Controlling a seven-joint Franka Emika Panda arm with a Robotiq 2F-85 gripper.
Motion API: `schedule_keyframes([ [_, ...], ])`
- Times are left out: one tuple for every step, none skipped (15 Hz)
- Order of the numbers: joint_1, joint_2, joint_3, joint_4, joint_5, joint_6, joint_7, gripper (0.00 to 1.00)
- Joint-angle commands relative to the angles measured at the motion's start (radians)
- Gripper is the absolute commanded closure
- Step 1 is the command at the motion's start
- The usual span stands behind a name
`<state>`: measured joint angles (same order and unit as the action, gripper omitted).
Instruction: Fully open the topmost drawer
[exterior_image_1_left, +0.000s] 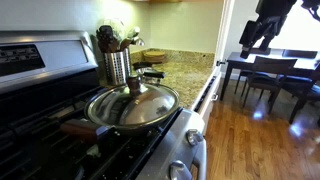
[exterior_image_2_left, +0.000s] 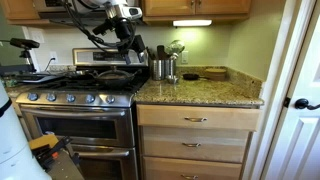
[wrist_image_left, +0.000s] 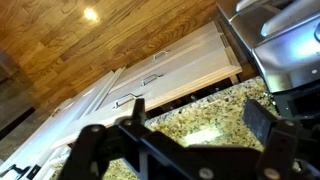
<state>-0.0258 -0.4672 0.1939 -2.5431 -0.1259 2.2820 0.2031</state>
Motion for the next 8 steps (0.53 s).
schedule_keyframes([
  [0.019, 0.002, -0.017, 0.002, -0.010, -0.004, 0.008, 0.00],
  [0.019, 0.002, -0.017, 0.002, -0.010, -0.004, 0.008, 0.00],
  [0.019, 0.002, -0.017, 0.002, -0.010, -0.004, 0.008, 0.00],
  [0.019, 0.002, -0.017, 0.002, -0.010, -0.004, 0.008, 0.00],
  [0.019, 0.002, -0.017, 0.002, -0.010, -0.004, 0.008, 0.00],
  [0.019, 0.002, -0.017, 0.002, -0.010, -0.004, 0.008, 0.00],
  [0.017, 0.007, -0.020, 0.000, -0.011, 0.007, 0.006, 0.00],
  [0.011, 0.017, -0.025, -0.003, -0.015, 0.023, 0.004, 0.00],
])
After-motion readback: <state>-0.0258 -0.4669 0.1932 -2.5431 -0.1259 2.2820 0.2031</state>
